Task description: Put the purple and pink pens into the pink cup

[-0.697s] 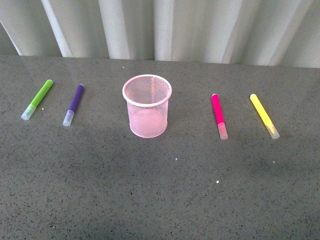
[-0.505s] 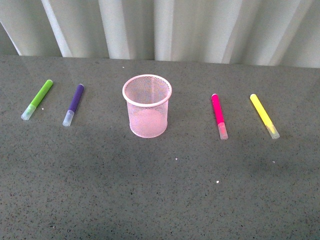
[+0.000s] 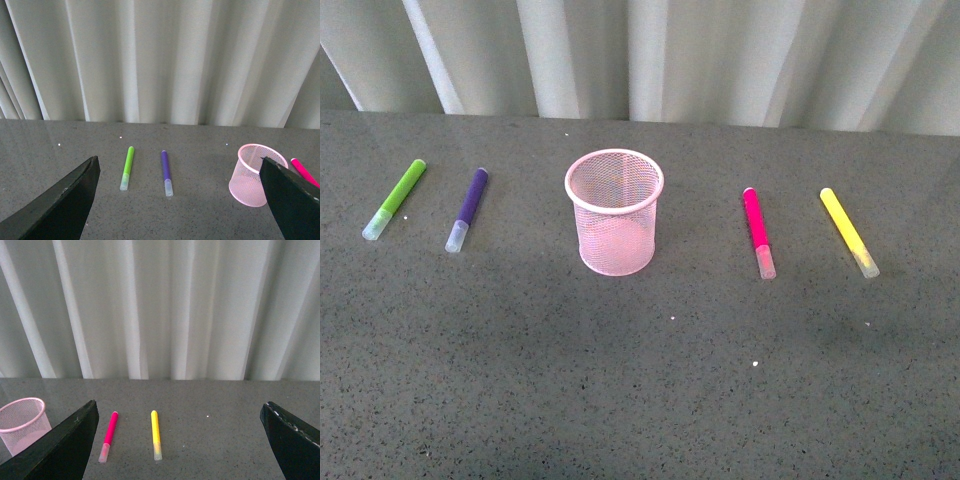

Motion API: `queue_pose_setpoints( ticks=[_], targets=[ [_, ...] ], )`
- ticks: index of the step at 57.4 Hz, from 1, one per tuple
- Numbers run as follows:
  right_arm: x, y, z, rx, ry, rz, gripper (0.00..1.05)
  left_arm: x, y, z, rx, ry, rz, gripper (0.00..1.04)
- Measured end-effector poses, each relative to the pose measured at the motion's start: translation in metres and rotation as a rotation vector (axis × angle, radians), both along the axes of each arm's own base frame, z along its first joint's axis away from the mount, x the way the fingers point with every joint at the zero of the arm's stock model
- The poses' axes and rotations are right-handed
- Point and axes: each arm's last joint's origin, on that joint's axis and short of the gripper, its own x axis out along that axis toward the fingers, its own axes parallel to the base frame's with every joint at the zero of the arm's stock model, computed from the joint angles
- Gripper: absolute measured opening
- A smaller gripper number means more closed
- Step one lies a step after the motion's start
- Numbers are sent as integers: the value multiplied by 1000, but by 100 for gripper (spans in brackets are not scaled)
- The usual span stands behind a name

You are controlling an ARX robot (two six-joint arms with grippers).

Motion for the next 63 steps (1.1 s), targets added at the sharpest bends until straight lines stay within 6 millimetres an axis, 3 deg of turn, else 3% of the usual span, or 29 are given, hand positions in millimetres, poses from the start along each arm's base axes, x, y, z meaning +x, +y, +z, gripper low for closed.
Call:
queue_pose_setpoints(
  ticks=[31,34,38,46,51,54,59,63],
  targets=[
    [0,0,0,0,0,0,98,0,0,0,0,0,0,98],
    [0,0,0,0,0,0,98,0,1,-1,2,135,71,98],
    [0,0,0,0,0,0,98,3,3,6,9,300,128,98],
    [0,0,0,0,0,0,98,21,6,39,-19,246,123,98],
    [0,0,0,0,0,0,98,53,10,79,-18,158,112,98],
    [0,0,0,0,0,0,98,88,9,99,-29,160,52,98],
    [0,0,0,0,0,0,98,147,0,105,-12,273,10,98],
    [0,0,0,0,0,0,98,197,-13,92,42,413,-52,98]
  ],
)
